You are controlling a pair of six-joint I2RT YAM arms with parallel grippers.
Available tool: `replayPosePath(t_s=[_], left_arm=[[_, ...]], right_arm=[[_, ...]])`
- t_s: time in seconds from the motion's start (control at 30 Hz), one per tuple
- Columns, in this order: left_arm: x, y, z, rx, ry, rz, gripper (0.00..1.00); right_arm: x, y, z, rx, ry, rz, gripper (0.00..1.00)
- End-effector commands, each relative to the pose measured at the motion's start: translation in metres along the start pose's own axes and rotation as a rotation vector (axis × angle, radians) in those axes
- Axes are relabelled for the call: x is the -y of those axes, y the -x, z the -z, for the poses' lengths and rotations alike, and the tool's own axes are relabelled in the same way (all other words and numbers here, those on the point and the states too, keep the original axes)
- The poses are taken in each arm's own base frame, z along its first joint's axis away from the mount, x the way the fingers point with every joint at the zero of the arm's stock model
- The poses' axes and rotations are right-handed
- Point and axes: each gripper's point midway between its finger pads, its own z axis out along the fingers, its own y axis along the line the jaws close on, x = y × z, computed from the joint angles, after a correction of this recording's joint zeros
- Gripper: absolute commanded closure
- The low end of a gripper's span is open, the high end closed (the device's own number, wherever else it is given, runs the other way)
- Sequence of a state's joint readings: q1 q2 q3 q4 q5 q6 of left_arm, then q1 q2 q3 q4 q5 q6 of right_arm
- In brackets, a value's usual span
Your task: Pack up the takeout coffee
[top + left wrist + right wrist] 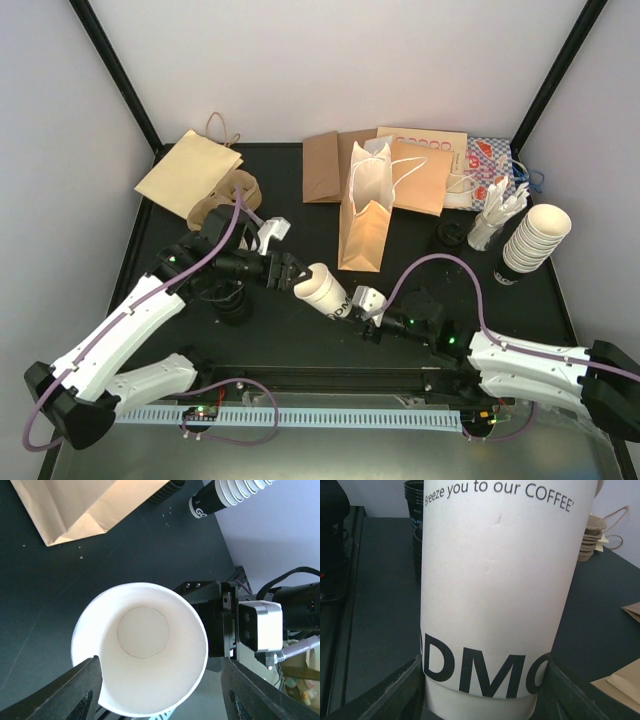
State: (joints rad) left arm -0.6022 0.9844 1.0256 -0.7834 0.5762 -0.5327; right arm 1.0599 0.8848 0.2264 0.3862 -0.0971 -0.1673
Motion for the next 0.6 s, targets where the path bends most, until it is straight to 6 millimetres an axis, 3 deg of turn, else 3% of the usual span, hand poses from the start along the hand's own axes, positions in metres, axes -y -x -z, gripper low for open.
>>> replayPosePath(t_s=[0.0, 0.33, 0.57], left_arm=[[0.005, 0.002, -0.007, -0.012, -0.035, 0.013, 0.33], [-0.024, -0.001, -0.013, -0.023, 0.089, 0.052, 0.28], [-0.030, -0.010, -0.023, -0.069, 0.078, 0.085, 0.33]], right_arm=[[0.000, 0.027, 0.003, 0.076, 0.009, 0.029, 0.37], [-0.001, 0.033, 0.008, 0.098, 0.016, 0.048, 0.37], [0.000, 0.041, 0.011, 0.126, 0.009, 0.059, 0.37]])
